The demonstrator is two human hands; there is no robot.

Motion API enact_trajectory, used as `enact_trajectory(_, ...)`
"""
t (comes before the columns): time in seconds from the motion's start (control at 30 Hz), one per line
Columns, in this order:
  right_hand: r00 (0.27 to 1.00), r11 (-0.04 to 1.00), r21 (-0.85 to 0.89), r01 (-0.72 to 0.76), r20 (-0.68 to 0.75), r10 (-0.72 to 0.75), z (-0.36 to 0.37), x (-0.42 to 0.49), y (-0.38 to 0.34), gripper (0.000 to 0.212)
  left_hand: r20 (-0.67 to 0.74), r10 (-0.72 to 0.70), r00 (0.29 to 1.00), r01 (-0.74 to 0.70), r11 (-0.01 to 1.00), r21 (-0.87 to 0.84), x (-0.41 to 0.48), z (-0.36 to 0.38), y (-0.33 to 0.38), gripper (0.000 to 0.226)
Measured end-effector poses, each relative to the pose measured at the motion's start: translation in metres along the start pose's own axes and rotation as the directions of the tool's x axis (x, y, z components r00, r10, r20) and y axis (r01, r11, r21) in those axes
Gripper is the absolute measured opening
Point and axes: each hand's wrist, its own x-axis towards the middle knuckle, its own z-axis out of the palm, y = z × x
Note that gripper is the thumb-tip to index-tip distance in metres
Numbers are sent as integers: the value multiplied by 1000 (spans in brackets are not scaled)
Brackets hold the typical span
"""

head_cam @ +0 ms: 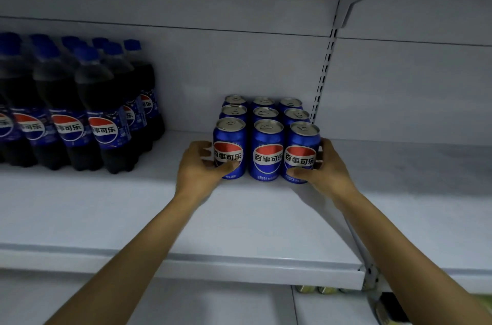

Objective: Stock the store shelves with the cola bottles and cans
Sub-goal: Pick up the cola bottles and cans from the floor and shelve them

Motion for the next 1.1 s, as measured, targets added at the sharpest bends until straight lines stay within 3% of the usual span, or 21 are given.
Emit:
enact_trajectory(0.1,1000,1000,-9,-5,2,5,0,1,1,82,28,-7,1000,7,1000,-26,2,1,-6,49)
enact_trajectory(0.2,1000,1000,-16,-4,16,5,1,1,0,81,46,10,999,-9,1000,-24,2,1,-6,45)
enact_trajectory(0.6,999,999,-49,-13,-42,11,10,-8,-12,83,-2,37,999,-37,995,93,-4,1,-5,51)
enact_trajectory(0.73,995,998,-51,-48,-85,44,9,-26,-22,93,45,40,998,-45,990,130,-17,-6,5,76)
enact_trajectory(0.8,988,997,-27,-74,-139,69,9,-44,-25,97,50,77,996,-84,986,145,-33,-12,8,83)
enact_trajectory(0.9,975,994,-80,-72,-216,53,11,-83,-30,93,80,176,981,-189,963,193,-64,-25,14,77)
enact_trajectory(1.1,959,993,-56,-104,-269,85,24,-191,-48,85,213,355,910,-377,923,74,-142,-50,31,69)
